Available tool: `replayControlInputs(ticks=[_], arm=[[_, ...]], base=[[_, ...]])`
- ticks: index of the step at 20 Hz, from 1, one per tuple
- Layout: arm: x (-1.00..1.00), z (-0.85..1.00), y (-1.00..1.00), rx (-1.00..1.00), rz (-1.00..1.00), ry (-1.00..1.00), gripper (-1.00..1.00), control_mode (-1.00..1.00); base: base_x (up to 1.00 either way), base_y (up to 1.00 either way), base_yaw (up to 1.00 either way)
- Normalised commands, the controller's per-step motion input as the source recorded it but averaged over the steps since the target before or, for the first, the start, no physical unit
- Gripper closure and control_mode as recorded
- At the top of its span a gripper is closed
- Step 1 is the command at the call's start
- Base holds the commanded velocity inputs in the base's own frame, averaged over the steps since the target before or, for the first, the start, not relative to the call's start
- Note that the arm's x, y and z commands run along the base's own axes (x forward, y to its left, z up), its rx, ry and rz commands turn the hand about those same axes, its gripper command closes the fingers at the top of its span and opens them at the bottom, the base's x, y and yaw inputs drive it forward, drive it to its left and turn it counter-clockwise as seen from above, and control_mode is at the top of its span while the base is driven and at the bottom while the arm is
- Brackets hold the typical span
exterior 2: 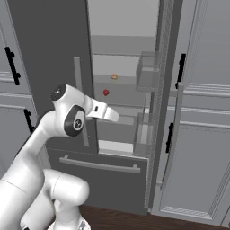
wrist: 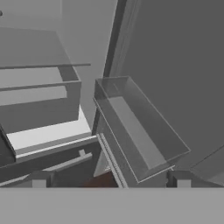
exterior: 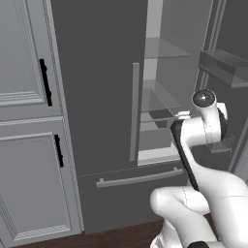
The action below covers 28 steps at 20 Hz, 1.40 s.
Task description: Take the strawberry from the fridge and place it on top of the pancake, located on the dining counter.
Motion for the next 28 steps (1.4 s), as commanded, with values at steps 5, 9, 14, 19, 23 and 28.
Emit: replayControlInputs(ticks=[5, 9, 14, 19, 23, 28], arm=[[0.13, 0.02, 0.88, 0.27, 0.15, -0.03, -1.0, -1.0], [0.16, 0.49, 0.71, 0.08, 0.12, 0.0, -1.0, -1.0], [0.24, 0.36, 0.68, 0.0, 0.2, 0.01, -1.0, -1.0], [0.28, -0.01, 0.63, 0.0, 0.2, -0.02, -1.0, -1.0], [0.46, -0.09, 0.3, 0.0, 0.06, -0.06, -1.0, -1.0], [0.46, -0.05, 0.15, 0.0, -0.01, 0.0, -1.0, -1.0]], base=[[0.0, 0.0, 0.0], [0.0, 0.0, 0.0], [0.0, 0.0, 0.0], [0.0, 0.0, 0.0], [0.0, 0.0, 0.0], [0.0, 0.0, 0.0]])
